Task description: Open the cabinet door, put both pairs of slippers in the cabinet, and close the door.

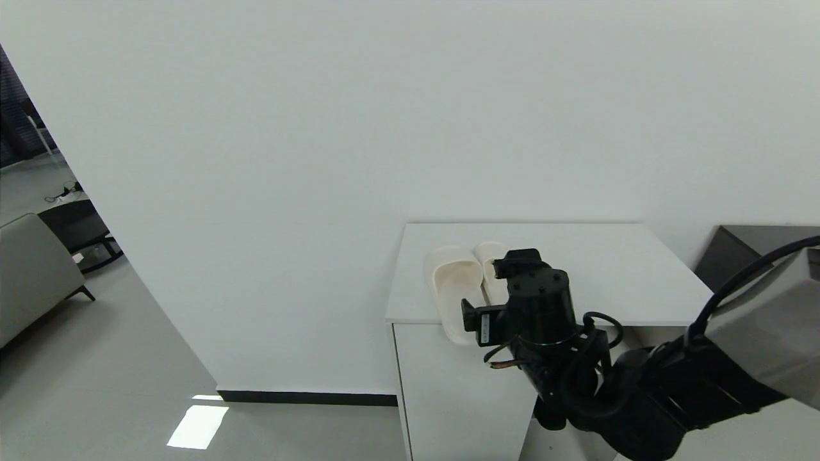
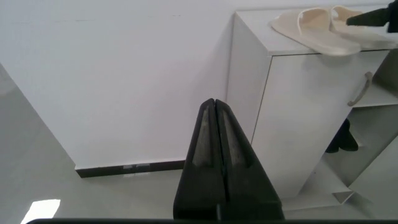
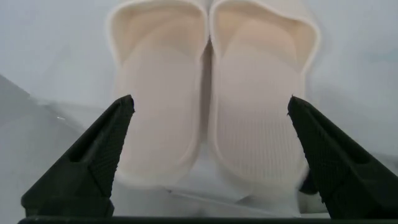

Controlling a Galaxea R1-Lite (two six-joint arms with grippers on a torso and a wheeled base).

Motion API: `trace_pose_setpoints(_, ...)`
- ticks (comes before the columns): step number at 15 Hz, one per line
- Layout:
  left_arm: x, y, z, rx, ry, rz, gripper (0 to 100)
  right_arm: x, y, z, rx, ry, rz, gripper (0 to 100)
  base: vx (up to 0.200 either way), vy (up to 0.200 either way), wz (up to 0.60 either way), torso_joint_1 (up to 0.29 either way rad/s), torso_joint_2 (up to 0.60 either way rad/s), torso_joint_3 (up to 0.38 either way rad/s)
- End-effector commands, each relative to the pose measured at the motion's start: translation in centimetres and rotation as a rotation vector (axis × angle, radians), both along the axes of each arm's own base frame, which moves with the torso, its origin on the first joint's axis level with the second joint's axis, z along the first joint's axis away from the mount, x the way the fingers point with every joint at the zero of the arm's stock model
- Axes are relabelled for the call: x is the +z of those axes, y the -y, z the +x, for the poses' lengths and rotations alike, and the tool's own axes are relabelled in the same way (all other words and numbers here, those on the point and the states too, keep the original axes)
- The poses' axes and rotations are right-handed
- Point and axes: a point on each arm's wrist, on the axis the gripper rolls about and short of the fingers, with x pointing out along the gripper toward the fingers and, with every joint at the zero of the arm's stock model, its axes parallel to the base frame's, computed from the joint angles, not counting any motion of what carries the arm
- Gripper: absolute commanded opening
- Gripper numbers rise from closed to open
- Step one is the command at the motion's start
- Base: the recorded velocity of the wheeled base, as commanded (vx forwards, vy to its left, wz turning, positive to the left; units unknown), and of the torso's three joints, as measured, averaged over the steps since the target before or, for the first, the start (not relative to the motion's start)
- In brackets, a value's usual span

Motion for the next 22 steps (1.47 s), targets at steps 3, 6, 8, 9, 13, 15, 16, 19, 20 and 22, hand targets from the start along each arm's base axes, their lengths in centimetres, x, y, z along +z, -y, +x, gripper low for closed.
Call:
trace_pose_setpoints(3, 0.0, 0.0, 0.0, 0.000, -0.003, 0.000, 0, -2.7, -1.6, 4.0, -0.010, 0.004, -0.042, 100, 0.000, 0.000, 0.00, 0.000, 0.00, 0.000)
trace_pose_setpoints(6, 0.0, 0.0, 0.0, 0.000, -0.001, -0.002, 0, -3.5, -1.4, 6.6, -0.051, 0.021, -0.050, 100, 0.000, 0.000, 0.00, 0.000, 0.00, 0.000)
trace_pose_setpoints(8, 0.0, 0.0, 0.0, 0.000, -0.001, -0.002, 0, -3.8, -1.4, 7.9, -0.059, 0.031, -0.056, 100, 0.000, 0.000, 0.00, 0.000, 0.00, 0.000)
trace_pose_setpoints(9, 0.0, 0.0, 0.0, 0.000, -0.001, -0.002, 0, -4.0, -1.2, 8.8, -0.069, 0.038, -0.061, 100, 0.000, 0.000, 0.00, 0.000, 0.00, 0.000)
trace_pose_setpoints(13, 0.0, 0.0, 0.0, 0.000, 0.000, -0.002, 0, -4.0, -1.1, 10.6, -0.094, 0.061, -0.057, 100, 0.000, 0.000, 0.00, 0.000, 0.00, 0.000)
trace_pose_setpoints(15, 0.0, 0.0, 0.0, 0.000, 0.000, -0.002, 0, -3.5, -1.0, 11.4, -0.106, 0.061, -0.057, 0, 0.000, 0.000, 0.00, 0.000, 0.00, 0.000)
trace_pose_setpoints(16, 0.0, 0.0, 0.0, 0.000, -0.001, -0.002, 0, -3.2, -1.1, 11.7, -0.110, 0.067, -0.052, 0, 0.000, 0.000, 0.00, 0.000, 0.00, 0.000)
trace_pose_setpoints(19, 0.0, 0.0, 0.0, 0.000, -0.001, -0.002, 0, -2.3, -1.6, 12.4, -0.111, 0.084, -0.037, 0, 0.000, 0.000, 0.00, 0.000, 0.00, 0.000)
trace_pose_setpoints(20, 0.0, 0.0, 0.0, 0.000, 0.000, -0.003, 0, -2.2, -1.7, 12.4, -0.106, 0.086, -0.035, 0, 0.000, 0.000, 0.00, 0.000, 0.00, 0.000)
trace_pose_setpoints(22, 0.0, 0.0, 0.0, 0.000, -0.001, -0.003, 0, -1.0, -1.6, 11.3, -0.060, 0.089, -0.014, 0, 0.000, 0.000, 0.00, 0.000, 0.00, 0.000)
